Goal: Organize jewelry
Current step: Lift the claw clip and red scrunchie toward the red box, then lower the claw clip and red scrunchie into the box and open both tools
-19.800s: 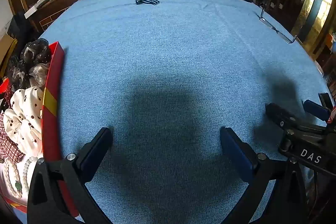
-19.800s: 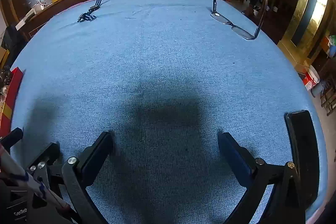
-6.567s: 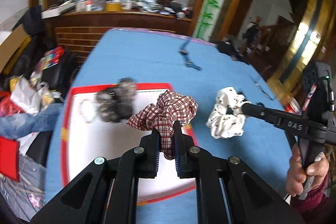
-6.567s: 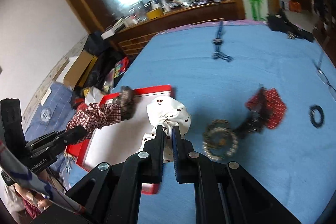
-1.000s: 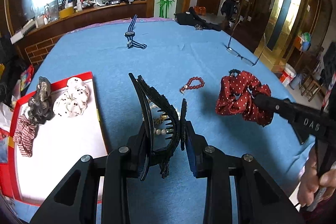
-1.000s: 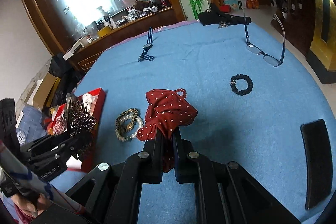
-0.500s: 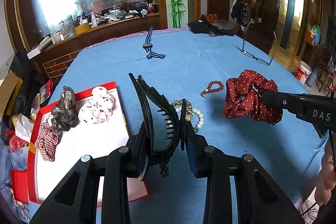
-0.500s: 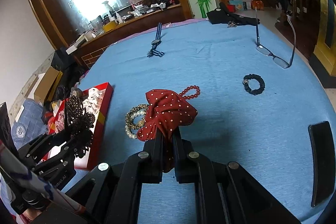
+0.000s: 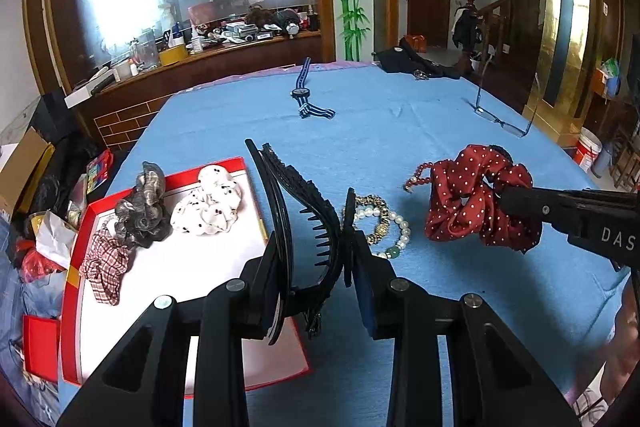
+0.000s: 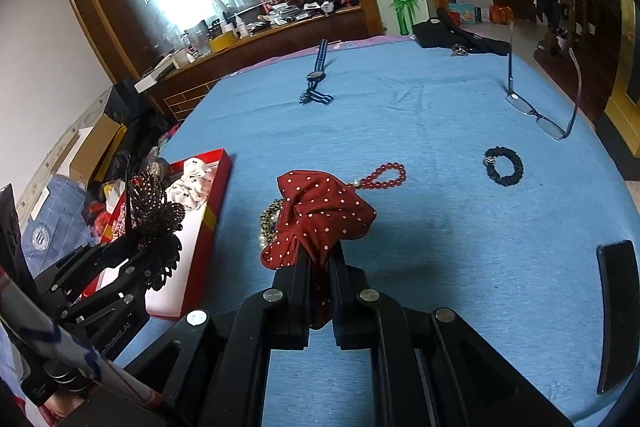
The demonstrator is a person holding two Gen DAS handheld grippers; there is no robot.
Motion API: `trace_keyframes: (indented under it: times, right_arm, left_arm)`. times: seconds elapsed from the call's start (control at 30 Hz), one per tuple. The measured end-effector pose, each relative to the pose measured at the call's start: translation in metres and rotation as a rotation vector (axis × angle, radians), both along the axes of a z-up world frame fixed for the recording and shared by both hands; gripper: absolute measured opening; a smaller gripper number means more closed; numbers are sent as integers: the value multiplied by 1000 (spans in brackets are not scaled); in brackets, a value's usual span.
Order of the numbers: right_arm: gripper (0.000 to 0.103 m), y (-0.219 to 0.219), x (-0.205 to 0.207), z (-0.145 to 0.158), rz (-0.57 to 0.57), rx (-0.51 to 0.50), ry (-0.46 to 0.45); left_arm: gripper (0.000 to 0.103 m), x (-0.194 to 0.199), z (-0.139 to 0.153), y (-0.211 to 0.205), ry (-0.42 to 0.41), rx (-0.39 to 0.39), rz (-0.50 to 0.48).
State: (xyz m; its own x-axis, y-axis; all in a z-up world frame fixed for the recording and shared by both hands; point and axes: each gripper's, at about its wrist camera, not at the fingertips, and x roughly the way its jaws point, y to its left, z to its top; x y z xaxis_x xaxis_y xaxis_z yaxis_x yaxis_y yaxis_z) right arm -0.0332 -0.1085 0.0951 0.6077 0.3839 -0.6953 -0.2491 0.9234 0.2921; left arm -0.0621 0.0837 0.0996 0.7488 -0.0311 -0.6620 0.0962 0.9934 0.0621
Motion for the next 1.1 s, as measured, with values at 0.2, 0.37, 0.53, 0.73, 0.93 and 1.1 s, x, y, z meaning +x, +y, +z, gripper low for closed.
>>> trace_keyframes:
  times: [0.2,0.37,0.53,0.73,0.93,1.1]
  right_arm:
    - [9,17,0,4,36,-8,-8]
    - [9,37,0,10,77,-18,-21]
    - [9,59,1,13,119,-23,-23]
    - [9,86,1,14,165,-34,-27]
    - [10,116,4,11,221,-41,-17]
    - [10,135,8,3,258,-48,-3]
  left_arm:
    - [31,-2,2,11,-8,-4,25]
    - [31,-4,3,26,-11,-19,56]
    - [31,-7,4,44,-12,-31,91]
    - [31,-8,2,75,-5,-55,155]
    - [31,-9,-7,105,15,-78,219]
    - [31,-5,-18,125,43,-92,263]
